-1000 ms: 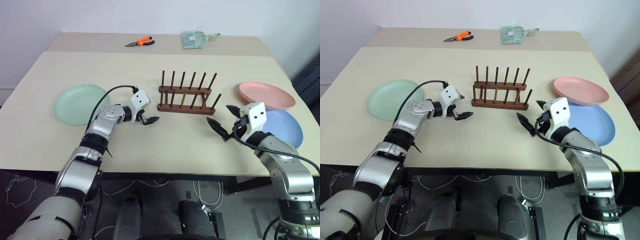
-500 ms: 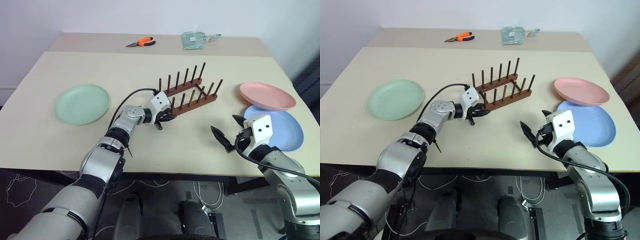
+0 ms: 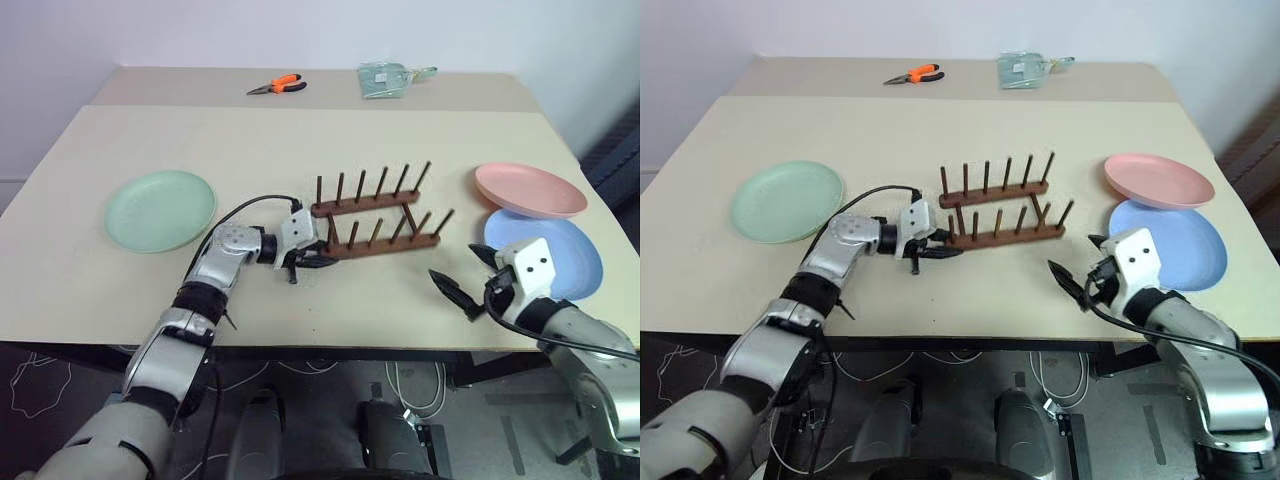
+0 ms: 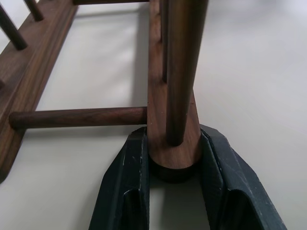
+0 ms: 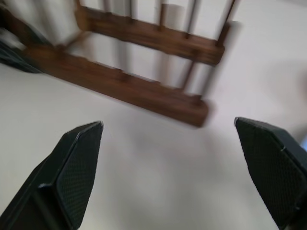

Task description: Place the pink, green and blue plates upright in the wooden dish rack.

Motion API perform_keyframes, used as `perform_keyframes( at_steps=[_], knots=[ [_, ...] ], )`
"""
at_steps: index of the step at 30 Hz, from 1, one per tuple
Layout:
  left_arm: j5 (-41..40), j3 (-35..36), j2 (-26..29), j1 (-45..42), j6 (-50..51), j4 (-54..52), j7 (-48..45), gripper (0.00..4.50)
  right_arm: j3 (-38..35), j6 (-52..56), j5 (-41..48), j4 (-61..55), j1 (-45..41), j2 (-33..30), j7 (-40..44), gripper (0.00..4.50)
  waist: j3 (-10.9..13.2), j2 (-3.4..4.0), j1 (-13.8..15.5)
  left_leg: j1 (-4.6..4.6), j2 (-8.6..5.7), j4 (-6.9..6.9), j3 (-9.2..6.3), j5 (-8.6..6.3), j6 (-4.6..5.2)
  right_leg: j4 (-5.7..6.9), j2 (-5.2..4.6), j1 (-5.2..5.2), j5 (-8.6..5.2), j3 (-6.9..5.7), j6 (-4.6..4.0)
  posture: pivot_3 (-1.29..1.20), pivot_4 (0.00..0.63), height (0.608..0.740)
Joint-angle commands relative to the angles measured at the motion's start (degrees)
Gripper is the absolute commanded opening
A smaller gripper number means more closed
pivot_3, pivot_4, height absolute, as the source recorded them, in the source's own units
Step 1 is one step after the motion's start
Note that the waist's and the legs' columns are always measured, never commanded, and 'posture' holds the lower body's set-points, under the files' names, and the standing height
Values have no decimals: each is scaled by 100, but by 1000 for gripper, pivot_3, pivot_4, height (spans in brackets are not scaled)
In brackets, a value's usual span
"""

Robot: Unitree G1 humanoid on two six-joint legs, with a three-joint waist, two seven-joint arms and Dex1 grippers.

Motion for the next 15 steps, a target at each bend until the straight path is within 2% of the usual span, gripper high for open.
perform_keyframes(
  at_steps=[1, 2, 5, 7, 8, 11, 12, 13, 15],
  knots=[
    [-60, -141, 152, 105, 268, -583, -220, 1805, -285, -76, 63, 4, 74, -128, 158, 4500, 0, 0, 2, 1, 0, 2, 0, 0, 0, 0, 0, 1, 0, 0, -1, 0, 150, 740],
    [-38, -145, 201, 136, 373, -669, -176, 2164, -310, -102, 19, 51, 97, -143, 175, 4500, 0, 0, 3, 1, 0, 4, 0, 0, 0, 0, 0, 1, 0, 1, -1, 0, 150, 740],
    [61, -156, 382, 265, 679, -882, 16, 3625, -319, -138, -30, 99, 149, -131, 210, 4500, 0, 0, -1, 0, 0, 6, 0, 0, 1, -1, 0, 2, 0, 0, -2, 0, 150, 740],
    [6, -55, 591, 408, 1046, -1102, 84, 3672, -270, -128, -36, 45, 214, -93, 209, 3953, 0, 0, -17, 0, 0, 4, -1, -1, 1, -1, -1, 1, 0, 0, -1, 0, 150, 740],
    [-35, -4, 696, 476, 1244, -1228, 117, 3672, -239, -112, -40, 17, 252, -86, 215, 3599, 0, 0, -35, 1, 2, 3, -1, -1, 1, 0, 0, 0, -1, 1, -1, 0, 150, 740],
    [-187, 89, 1166, 876, 1760, -1807, 6, 3672, -45, -169, -217, 5, 354, -87, 189, 2166, -2, 3, -138, 6, 4, 1, -1, -1, 1, 3, 1, 2, -1, 0, -1, 0, 150, 740],
    [-272, 146, 1342, 1094, 1883, -2059, -44, 3111, 56, -181, -281, 24, 361, -72, 174, 1508, -4, 7, -169, 8, 7, 0, 0, -1, 1, 4, 2, 2, 0, 0, -2, 0, 150, 740],
    [-357, 192, 1468, 1280, 1987, -2297, -52, 2844, 153, -184, -347, 55, 352, -60, 157, 1050, -7, 11, -216, 13, 9, -2, 2, -1, 1, 5, 3, 2, 0, 1, -3, 0, 150, 740],
    [-600, 263, 1550, 1611, 2330, -2871, 15, 1812, 398, -262, -512, 148, 292, -23, 132, 0, -11, 17, -261, 26, 11, -6, 3, -1, 1, 7, 3, 11, -1, 1, -5, 0, 150, 740]
  ],
)
